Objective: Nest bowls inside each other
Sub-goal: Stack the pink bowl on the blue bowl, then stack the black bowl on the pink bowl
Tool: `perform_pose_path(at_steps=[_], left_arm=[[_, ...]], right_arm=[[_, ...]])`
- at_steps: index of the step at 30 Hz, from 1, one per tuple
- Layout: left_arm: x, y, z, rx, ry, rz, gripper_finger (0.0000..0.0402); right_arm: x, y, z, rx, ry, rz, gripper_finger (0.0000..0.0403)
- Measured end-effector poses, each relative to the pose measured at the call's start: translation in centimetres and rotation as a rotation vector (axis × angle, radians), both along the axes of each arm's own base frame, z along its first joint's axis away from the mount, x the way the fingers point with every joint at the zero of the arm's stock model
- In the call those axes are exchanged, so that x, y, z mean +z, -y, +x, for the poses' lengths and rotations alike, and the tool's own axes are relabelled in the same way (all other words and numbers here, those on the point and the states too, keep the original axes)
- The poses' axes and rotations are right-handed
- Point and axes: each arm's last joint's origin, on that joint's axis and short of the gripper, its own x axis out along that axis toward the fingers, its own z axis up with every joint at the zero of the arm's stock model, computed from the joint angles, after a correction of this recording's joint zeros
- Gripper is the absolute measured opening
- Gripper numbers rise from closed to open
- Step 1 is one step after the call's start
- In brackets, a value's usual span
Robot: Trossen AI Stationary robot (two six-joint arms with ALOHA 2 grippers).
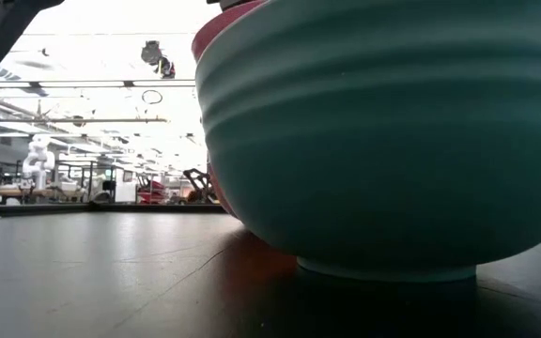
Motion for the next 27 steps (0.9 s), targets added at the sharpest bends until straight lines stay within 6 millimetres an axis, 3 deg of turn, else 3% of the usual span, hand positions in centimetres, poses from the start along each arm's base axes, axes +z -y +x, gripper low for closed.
perform_pose_path(at_steps=[16, 21, 27], left_arm=[[-0.4, -0.3, 0.1, -0.004, -0.010, 0.044, 0.0011], [0.4, -0.5, 0.5, 0.011, 0.036, 0.086, 0.0070], [3.4, -0.1, 0.8, -0.004, 0.159, 0.097, 0.0135]], right_arm=[[0.0, 0.0, 0.0, 0.001, 0.000, -0.005, 0.0205], [0.0, 0.0, 0.0, 0.002, -0.001, -0.011, 0.0205], [0.0, 0.0, 0.0, 0.003, -0.003, -0.013, 0.0205]])
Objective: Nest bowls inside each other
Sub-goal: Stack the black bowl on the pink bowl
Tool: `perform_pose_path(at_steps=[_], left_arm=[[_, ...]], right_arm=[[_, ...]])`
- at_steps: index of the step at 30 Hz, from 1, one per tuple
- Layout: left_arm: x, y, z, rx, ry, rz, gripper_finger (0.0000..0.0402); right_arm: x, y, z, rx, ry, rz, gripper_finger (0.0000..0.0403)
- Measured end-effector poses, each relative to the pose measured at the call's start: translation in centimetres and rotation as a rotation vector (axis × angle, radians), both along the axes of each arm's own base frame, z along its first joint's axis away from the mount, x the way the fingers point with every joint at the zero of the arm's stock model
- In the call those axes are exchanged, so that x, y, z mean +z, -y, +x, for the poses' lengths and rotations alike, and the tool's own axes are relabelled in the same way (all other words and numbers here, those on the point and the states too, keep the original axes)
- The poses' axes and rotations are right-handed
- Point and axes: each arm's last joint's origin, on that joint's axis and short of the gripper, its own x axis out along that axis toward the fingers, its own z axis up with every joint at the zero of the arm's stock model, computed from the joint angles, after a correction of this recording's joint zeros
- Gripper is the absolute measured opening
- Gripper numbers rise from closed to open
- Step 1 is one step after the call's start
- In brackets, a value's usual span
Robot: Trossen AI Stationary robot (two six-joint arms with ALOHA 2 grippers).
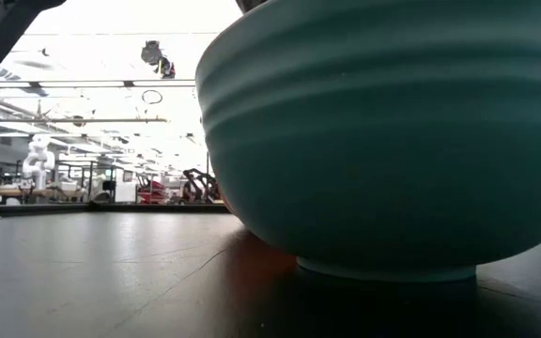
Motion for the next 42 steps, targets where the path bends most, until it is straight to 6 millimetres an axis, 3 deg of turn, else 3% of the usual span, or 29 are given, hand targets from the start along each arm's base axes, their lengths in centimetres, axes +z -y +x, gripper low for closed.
perform_pose_path(at_steps=[4, 9, 23, 27, 31, 36, 42], left_arm=[[1.3, 0.0, -0.1, 0.014, 0.040, -0.011, 0.0160], [0.9, -0.6, 0.0, 0.037, 0.047, -0.038, 0.0159], [-0.3, -1.2, 0.5, 0.054, 0.037, -0.078, 0.0036], [-0.3, -1.1, 0.5, 0.046, 0.039, -0.082, 0.0028], [-0.2, -1.2, 0.6, 0.068, 0.043, -0.033, 0.0046], [2.6, -0.3, -0.8, 0.032, 0.124, 0.043, 0.0095], [9.7, 4.8, -5.4, -0.094, 0.347, 0.104, 0.0131]], right_arm=[[0.0, 0.0, 0.0, 0.000, -0.002, 0.000, 0.0205], [0.0, 0.0, 0.0, 0.000, -0.002, 0.000, 0.0205], [-0.3, 0.0, -0.1, 0.000, -0.032, 0.020, 0.0205], [-0.3, 0.0, -0.1, 0.000, -0.031, 0.019, 0.0205], [-0.3, 0.0, -0.1, 0.000, -0.031, 0.019, 0.0205], [-0.4, 0.0, -0.1, 0.000, -0.036, 0.020, 0.0205], [-0.4, 0.0, -0.1, 0.004, -0.044, -0.001, 0.0205]])
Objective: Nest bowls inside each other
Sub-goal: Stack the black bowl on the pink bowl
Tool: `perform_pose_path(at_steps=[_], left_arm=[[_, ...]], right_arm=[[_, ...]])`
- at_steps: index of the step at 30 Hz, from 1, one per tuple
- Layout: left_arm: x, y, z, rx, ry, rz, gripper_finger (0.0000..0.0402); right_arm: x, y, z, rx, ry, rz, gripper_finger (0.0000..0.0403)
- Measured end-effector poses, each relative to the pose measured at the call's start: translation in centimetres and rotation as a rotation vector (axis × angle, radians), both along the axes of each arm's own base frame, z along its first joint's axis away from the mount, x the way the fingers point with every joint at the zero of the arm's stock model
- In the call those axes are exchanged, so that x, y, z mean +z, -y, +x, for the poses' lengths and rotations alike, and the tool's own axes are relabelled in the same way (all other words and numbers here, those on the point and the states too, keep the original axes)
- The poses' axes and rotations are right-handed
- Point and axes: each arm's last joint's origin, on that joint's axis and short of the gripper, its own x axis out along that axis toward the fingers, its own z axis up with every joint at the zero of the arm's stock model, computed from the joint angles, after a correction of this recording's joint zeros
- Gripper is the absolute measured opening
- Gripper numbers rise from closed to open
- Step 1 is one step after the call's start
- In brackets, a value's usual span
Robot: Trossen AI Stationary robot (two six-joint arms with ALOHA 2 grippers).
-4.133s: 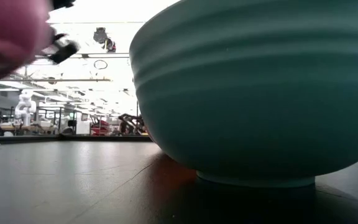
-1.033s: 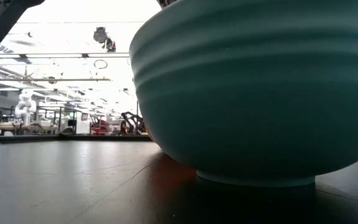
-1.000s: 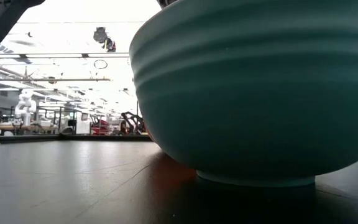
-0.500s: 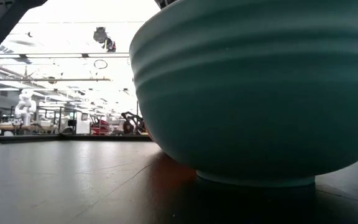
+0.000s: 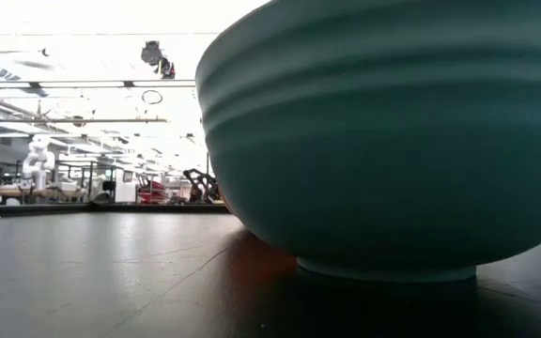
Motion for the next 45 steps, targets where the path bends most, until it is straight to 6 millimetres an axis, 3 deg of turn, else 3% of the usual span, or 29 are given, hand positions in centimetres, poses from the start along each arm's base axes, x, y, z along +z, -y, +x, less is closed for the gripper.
perform_pose_path(at_steps=[3, 6, 10, 15, 19, 25, 29, 32, 38, 42, 45], left_arm=[[3.1, 2.1, -3.3, -0.011, 0.107, 0.040, 0.0133], [3.6, 3.3, -5.3, 0.005, 0.182, 0.035, 0.0133], [-0.1, 2.6, -5.6, 0.020, 0.218, 0.030, 0.0134], [-6.4, -0.1, -5.4, -0.019, 0.279, -0.036, 0.0134], [-9.6, -2.2, -6.8, -0.040, 0.406, -0.075, 0.0134], [-11.8, -4.5, -11.3, 0.060, 0.551, -0.115, 0.0134], [-13.1, -4.0, -14.4, 0.048, 0.616, -0.170, 0.0134], [-14.4, -3.3, -16.1, 0.049, 0.645, -0.193, 0.0134], [-16.6, -2.0, -18.2, 0.008, 0.629, -0.220, 0.0134], [-17.4, -1.7, -18.7, 0.002, 0.622, -0.232, 0.0134], [-17.5, -1.5, -18.8, -0.005, 0.616, -0.258, 0.0134]], right_arm=[[0.1, 0.0, 0.0, -0.001, 0.009, -0.003, 0.0205], [0.2, 0.0, 0.0, -0.001, 0.020, -0.010, 0.0205], [0.4, 0.1, 0.1, -0.004, 0.035, -0.008, 0.0205], [0.5, 0.1, 0.1, -0.009, 0.050, 0.010, 0.0205], [0.6, 0.1, 0.1, -0.009, 0.058, 0.005, 0.0205], [0.6, 0.2, 0.1, -0.016, 0.066, 0.011, 0.0205], [-0.1, 0.5, 0.0, -0.045, -0.037, 0.040, 0.0205], [1.5, 1.4, 0.4, -0.112, -0.052, 0.002, 0.0205], [4.5, 3.7, 1.6, -0.103, -0.066, 0.089, 0.0206], [5.2, 5.6, 2.8, -0.007, -0.111, 0.201, 0.0214], [6.0, 7.4, 4.1, 0.019, -0.149, 0.193, 0.0223]])
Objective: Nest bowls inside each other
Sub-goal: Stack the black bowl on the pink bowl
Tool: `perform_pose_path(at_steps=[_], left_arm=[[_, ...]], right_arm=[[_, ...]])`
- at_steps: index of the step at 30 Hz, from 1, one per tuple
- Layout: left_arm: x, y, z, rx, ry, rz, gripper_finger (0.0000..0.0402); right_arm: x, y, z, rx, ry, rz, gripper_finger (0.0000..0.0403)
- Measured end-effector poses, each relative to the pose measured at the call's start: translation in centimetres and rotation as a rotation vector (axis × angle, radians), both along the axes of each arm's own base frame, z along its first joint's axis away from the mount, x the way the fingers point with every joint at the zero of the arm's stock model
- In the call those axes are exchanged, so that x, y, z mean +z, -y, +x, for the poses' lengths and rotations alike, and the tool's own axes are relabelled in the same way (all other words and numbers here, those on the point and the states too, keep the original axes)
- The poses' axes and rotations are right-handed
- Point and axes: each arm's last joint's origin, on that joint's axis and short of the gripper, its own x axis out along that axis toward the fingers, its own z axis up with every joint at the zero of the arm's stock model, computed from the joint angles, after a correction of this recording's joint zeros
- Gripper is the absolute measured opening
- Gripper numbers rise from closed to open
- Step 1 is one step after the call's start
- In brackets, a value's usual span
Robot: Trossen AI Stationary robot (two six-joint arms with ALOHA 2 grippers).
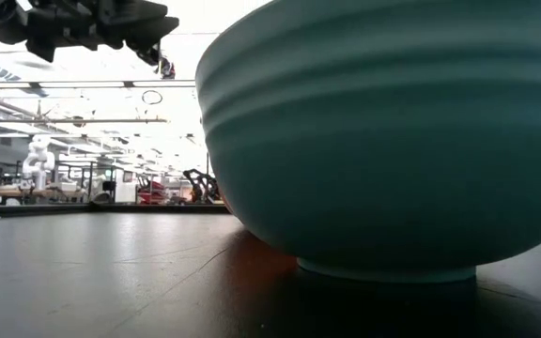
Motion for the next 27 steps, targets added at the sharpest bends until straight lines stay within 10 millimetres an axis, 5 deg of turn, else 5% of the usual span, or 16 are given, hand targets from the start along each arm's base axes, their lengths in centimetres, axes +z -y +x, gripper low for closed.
perform_pose_path(at_steps=[9, 14, 27], left_arm=[[-0.1, 0.5, 0.1, -0.055, -0.014, -0.031, 0.0134], [-0.1, 0.4, 0.1, -0.043, -0.018, -0.046, 0.0134], [-0.2, 0.4, 0.1, -0.020, -0.028, -0.056, 0.0134]], right_arm=[[2.1, 5.5, 2.3, -0.014, -0.197, 0.065, 0.0233], [2.8, 8.2, 2.5, 0.044, -0.154, 0.191, 0.0233], [1.0, 10.7, 5.5, 0.186, -0.117, 0.243, 0.0233]])
